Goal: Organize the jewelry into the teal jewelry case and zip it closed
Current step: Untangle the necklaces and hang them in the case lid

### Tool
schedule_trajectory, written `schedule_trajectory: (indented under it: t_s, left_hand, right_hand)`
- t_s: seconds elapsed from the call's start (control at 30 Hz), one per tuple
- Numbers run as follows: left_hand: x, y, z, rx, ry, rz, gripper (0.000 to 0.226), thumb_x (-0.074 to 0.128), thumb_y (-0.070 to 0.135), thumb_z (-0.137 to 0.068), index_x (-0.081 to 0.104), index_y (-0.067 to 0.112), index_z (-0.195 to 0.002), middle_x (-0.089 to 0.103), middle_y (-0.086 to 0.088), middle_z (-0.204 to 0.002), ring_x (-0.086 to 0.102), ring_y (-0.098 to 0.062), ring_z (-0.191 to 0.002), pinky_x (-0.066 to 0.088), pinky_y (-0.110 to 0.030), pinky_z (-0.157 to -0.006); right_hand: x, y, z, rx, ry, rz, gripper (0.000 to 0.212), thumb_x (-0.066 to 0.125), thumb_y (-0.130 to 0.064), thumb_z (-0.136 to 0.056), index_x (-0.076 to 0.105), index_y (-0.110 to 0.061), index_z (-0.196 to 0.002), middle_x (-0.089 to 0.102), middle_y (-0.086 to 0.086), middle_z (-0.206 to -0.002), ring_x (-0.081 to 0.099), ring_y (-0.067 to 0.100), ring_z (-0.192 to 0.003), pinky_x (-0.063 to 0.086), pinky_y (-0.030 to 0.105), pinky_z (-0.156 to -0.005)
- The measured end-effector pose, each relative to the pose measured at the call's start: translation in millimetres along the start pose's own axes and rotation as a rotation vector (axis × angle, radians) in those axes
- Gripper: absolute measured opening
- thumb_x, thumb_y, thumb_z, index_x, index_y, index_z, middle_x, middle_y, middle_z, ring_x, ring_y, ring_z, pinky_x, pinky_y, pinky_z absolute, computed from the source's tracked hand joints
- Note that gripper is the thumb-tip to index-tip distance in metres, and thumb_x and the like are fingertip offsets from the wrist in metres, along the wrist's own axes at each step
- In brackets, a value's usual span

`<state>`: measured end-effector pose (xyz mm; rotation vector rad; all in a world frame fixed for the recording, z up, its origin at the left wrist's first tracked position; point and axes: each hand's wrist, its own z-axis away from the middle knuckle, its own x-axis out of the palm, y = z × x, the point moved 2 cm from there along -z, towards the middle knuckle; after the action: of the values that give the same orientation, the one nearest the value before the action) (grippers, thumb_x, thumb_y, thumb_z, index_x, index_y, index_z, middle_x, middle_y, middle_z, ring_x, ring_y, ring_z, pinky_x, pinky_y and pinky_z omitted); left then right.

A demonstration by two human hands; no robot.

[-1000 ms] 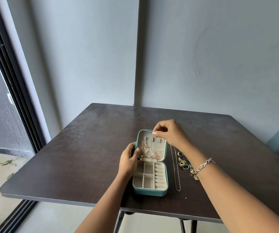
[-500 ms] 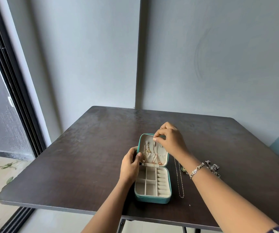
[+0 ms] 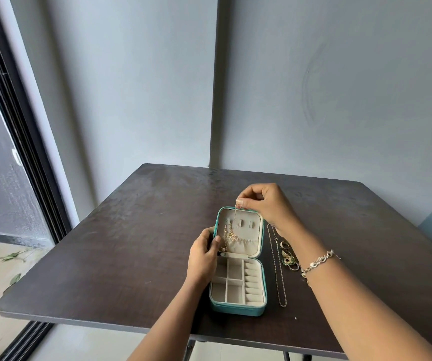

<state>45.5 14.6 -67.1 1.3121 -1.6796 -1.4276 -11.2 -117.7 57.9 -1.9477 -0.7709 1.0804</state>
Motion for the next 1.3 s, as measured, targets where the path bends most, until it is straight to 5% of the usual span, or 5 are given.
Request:
schedule_trajectory:
  t_s: [0.2, 0.7, 0.93, 1.07, 1.3]
  left_hand:
    - [0, 2, 1, -0.016, 0.005, -0.002, 0.02, 0.047, 0.009, -0.094, 0.058, 0.023, -0.103, 0.067, 0.004, -0.095, 0.062, -0.016, -0.088, 0.051, -0.036, -0.082]
    - [-1, 4, 1, -0.003, 0.02, -0.024, 0.019, 0.048, 0.009, -0.093, 0.06, 0.018, -0.105, 0.067, 0.003, -0.092, 0.062, -0.017, -0.084, 0.052, -0.042, -0.08]
    - [-1, 7, 2, -0.004, 0.016, -0.009, 0.019, 0.047, 0.007, -0.093, 0.059, 0.019, -0.102, 0.065, 0.008, -0.086, 0.06, -0.011, -0.078, 0.052, -0.04, -0.078]
    - [-1, 6, 2, -0.004, 0.015, -0.004, 0.019, 0.047, 0.006, -0.093, 0.059, 0.018, -0.101, 0.065, 0.008, -0.085, 0.059, -0.012, -0.078, 0.051, -0.038, -0.078]
    - [0, 5, 2, -0.01, 0.011, 0.013, 0.021, 0.047, 0.005, -0.093, 0.059, 0.019, -0.101, 0.065, 0.006, -0.086, 0.059, -0.015, -0.079, 0.051, -0.039, -0.078]
  right_hand:
    - [-1, -8, 1, 0.022, -0.062, -0.2, 0.017, 0.064, 0.006, -0.077, 0.064, -0.007, -0.066, 0.065, -0.001, -0.058, 0.057, 0.009, -0.053, 0.049, 0.018, -0.06]
    - [10, 15, 8, 0.056, -0.086, -0.124, 0.021, 0.066, 0.002, -0.078, 0.064, -0.014, -0.064, 0.065, -0.003, -0.055, 0.056, 0.011, -0.055, 0.045, 0.024, -0.06]
    - [11, 27, 7, 0.003, 0.013, 0.234, 0.014, 0.072, -0.011, -0.074, 0.068, -0.02, -0.065, 0.058, -0.006, -0.062, 0.048, 0.007, -0.055, 0.041, 0.025, -0.062]
    - [14, 28, 8, -0.121, 0.121, 0.483, 0.006, 0.071, -0.012, -0.074, 0.071, -0.014, -0.069, 0.055, -0.001, -0.073, 0.046, 0.013, -0.076, 0.031, 0.024, -0.064]
    - [18, 39, 8, -0.382, 0.252, 0.745, 0.016, 0.077, -0.004, -0.062, 0.065, -0.014, -0.058, 0.055, 0.001, -0.065, 0.053, 0.025, -0.067, 0.046, 0.027, -0.05]
